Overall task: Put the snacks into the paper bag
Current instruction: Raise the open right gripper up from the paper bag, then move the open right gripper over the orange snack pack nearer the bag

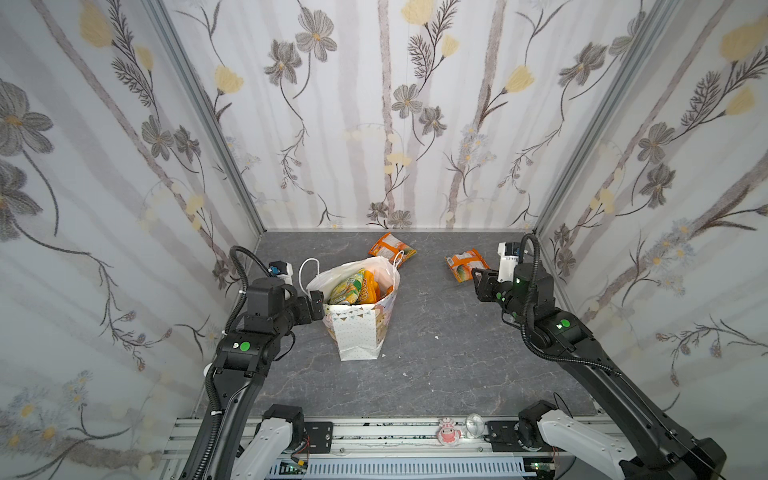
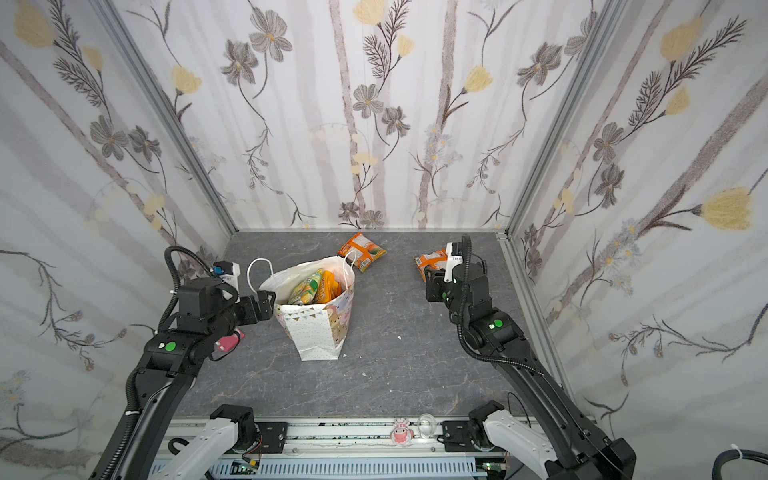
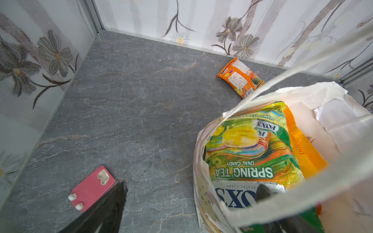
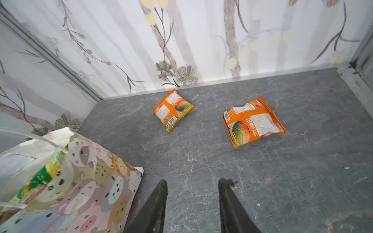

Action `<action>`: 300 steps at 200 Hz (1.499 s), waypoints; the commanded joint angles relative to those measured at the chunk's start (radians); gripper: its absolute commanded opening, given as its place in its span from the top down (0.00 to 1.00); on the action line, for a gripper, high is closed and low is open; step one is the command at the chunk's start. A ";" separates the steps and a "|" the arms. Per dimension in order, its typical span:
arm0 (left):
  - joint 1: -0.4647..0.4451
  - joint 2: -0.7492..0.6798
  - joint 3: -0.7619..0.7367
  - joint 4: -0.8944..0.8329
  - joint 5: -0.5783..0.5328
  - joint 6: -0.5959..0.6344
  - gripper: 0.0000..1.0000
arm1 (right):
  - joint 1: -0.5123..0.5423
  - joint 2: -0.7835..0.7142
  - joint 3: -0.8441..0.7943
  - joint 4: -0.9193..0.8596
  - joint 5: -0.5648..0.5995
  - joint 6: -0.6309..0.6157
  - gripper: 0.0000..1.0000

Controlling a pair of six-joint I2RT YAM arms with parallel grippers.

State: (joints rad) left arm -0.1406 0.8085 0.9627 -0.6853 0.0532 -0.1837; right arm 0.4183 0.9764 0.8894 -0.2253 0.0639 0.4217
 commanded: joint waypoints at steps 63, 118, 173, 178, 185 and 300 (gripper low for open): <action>0.001 -0.004 0.000 0.021 -0.008 0.004 0.00 | -0.156 0.033 -0.328 0.305 -0.102 0.121 0.56; 0.001 -0.009 -0.001 0.021 -0.013 0.001 0.00 | -0.178 0.158 -0.312 0.297 -0.148 0.081 0.51; 0.001 -0.004 0.001 0.020 -0.016 0.001 0.00 | -0.112 0.227 -0.227 0.185 0.063 -0.051 0.49; 0.000 -0.002 0.001 0.020 -0.017 0.001 0.00 | -0.098 0.238 -0.216 0.177 0.090 -0.064 0.49; 0.000 0.000 0.001 0.020 -0.016 0.001 0.00 | -0.078 0.252 -0.200 0.163 0.128 -0.084 0.48; 0.000 -0.012 0.003 0.015 -0.023 0.006 0.00 | -0.019 0.602 0.092 0.051 0.197 -0.264 0.34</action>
State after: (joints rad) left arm -0.1406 0.8036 0.9627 -0.6853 0.0441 -0.1837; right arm 0.3954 1.5257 0.9344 -0.1337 0.2356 0.2207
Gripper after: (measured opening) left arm 0.998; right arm 0.649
